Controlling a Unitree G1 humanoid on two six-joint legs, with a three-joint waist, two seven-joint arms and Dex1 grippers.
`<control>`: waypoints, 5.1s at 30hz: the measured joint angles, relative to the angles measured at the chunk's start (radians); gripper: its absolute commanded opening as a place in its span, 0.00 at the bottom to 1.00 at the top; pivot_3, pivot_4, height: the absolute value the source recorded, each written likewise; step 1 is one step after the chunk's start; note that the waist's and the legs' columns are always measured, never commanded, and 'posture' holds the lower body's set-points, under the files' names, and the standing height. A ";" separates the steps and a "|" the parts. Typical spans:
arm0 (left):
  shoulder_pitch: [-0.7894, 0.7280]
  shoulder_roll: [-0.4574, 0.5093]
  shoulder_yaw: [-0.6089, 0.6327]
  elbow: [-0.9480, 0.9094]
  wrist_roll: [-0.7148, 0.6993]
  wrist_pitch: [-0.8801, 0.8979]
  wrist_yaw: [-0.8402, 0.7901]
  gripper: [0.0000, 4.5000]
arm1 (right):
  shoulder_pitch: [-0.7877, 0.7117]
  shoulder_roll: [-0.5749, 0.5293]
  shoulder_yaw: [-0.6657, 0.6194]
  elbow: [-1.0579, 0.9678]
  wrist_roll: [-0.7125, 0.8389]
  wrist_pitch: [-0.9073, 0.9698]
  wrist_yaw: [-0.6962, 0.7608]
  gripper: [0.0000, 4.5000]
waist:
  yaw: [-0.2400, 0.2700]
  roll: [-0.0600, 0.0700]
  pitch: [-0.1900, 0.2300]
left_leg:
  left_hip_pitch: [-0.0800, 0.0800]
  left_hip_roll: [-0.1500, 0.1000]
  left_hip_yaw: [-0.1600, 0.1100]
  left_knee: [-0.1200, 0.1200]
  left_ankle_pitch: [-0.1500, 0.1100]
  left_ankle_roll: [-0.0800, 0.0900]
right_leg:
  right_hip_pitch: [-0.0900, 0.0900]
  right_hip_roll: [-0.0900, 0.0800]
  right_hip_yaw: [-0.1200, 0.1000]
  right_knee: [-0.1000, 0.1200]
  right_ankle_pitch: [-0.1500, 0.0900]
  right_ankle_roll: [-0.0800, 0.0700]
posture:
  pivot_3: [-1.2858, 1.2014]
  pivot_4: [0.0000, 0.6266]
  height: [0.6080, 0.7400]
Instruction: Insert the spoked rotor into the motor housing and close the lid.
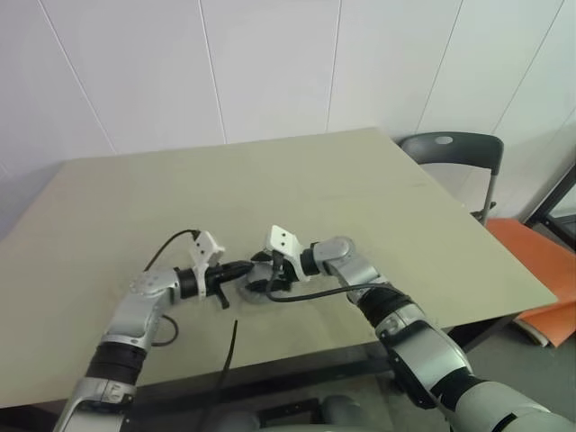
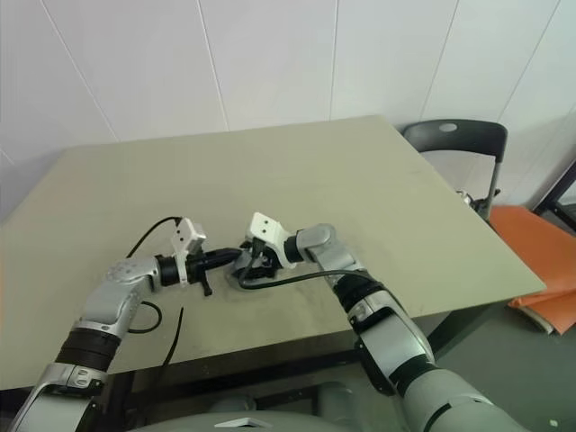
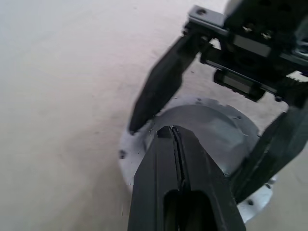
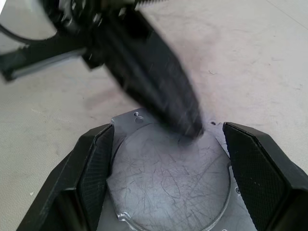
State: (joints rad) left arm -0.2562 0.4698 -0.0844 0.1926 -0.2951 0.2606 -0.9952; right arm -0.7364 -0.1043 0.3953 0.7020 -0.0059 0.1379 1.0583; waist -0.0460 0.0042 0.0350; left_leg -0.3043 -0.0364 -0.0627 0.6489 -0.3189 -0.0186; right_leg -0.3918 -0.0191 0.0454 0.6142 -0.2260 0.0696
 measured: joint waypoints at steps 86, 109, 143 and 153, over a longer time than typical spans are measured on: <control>0.043 0.127 -0.072 -0.136 0.042 0.033 -0.027 0.00 | -0.026 0.041 -0.500 -0.260 0.530 1.471 -0.518 0.99 | -0.001 0.018 -0.020 | -0.014 -0.004 -0.017 -0.016 0.001 0.002 | -0.012 -0.008 -0.023 -0.015 -0.002 0.004 | 0.52 0.00 1.00; 0.047 0.130 -0.050 -0.136 0.043 0.025 -0.015 0.00 | -0.009 0.086 -0.719 -0.168 0.618 1.472 -0.676 0.27 | -0.022 0.026 -0.020 | -0.015 -0.005 -0.018 -0.016 0.001 0.003 | -0.011 -0.007 -0.023 -0.014 -0.002 0.004 | 0.52 0.00 1.00; 0.047 -0.195 0.699 -0.124 -0.665 0.593 0.658 0.87 | -0.222 0.222 -0.979 0.267 0.628 0.951 -0.818 0.27 | -0.021 -0.001 0.000 | -0.039 -0.009 -0.018 -0.012 0.003 -0.002 | -0.041 -0.012 -0.019 -0.002 0.004 -0.004 | 0.52 0.00 1.00; 0.046 -0.230 0.708 -0.115 -0.877 0.789 0.845 0.99 | -0.226 0.224 -1.021 0.280 0.739 0.882 -0.763 0.27 | -0.023 -0.002 0.000 | -0.043 -0.009 -0.018 -0.010 0.004 -0.003 | -0.044 -0.011 -0.019 -0.001 0.004 -0.004 | 0.52 0.00 1.00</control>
State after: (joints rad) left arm -0.2097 0.2402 0.6234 0.0777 -1.1723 1.0497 -0.1499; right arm -0.9629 0.1200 -0.6259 0.9819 0.7334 1.0195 0.2954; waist -0.0692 0.0024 0.0348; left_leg -0.3473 -0.0451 -0.0807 0.6385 -0.3152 -0.0214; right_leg -0.4358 -0.0306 0.0263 0.6135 -0.2223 0.0655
